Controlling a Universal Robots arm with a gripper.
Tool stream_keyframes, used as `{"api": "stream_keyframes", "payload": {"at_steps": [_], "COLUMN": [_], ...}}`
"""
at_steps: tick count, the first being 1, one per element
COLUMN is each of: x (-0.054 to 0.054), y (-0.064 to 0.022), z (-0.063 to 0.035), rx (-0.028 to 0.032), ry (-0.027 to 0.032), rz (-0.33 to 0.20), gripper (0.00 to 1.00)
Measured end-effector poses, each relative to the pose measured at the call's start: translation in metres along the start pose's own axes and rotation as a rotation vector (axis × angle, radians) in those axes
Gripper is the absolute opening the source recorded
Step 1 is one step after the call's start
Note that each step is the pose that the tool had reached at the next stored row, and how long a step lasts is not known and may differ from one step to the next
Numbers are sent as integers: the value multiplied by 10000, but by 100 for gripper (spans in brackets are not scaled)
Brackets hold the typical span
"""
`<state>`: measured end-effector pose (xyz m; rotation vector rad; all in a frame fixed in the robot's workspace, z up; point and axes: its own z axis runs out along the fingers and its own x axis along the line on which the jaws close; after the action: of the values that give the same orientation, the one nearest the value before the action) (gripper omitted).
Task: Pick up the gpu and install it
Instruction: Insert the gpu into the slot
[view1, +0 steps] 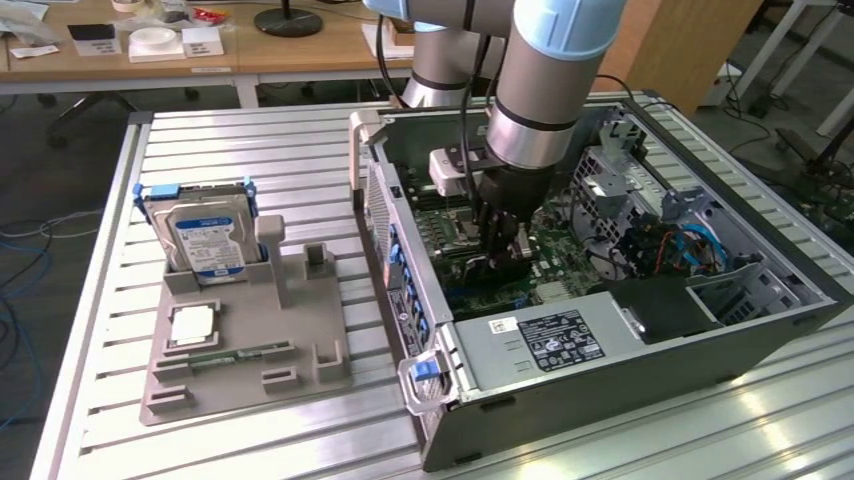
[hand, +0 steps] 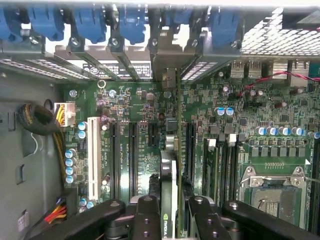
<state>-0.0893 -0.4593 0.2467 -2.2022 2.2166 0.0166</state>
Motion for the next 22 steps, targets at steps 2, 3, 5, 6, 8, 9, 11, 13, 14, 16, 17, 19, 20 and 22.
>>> {"api": "stream_keyframes", "payload": {"at_steps": [2, 3, 5, 6, 8, 9, 11, 13, 14, 16, 17, 19, 20, 22], "x": [1, 2, 2, 2, 2, 2, 2, 2, 2, 1, 1, 0, 0, 0], "y": [-2, -5, -4, -4, -4, -5, -5, -4, -4, -5, -5, -5, -5, -5], "z": [-2, -5, -6, -6, -6, -6, -6, -7, -16, -61, -81, -87, -87, -87], "rx": [8, 5, 4, 4, 4, 4, 4, 4, 2, 4, 4, 5, 5, 4], "ry": [13, 17, 20, 20, 19, 20, 20, 21, 24, 22, 22, 19, 18, 19], "rz": [-3, -8, -7, -8, -8, -8, -8, -7, -7, -7, -7, -8, -7, -8], "gripper": [33, 33, 40, 40, 40, 40, 40, 40, 40, 40, 40, 40, 40, 40]}}
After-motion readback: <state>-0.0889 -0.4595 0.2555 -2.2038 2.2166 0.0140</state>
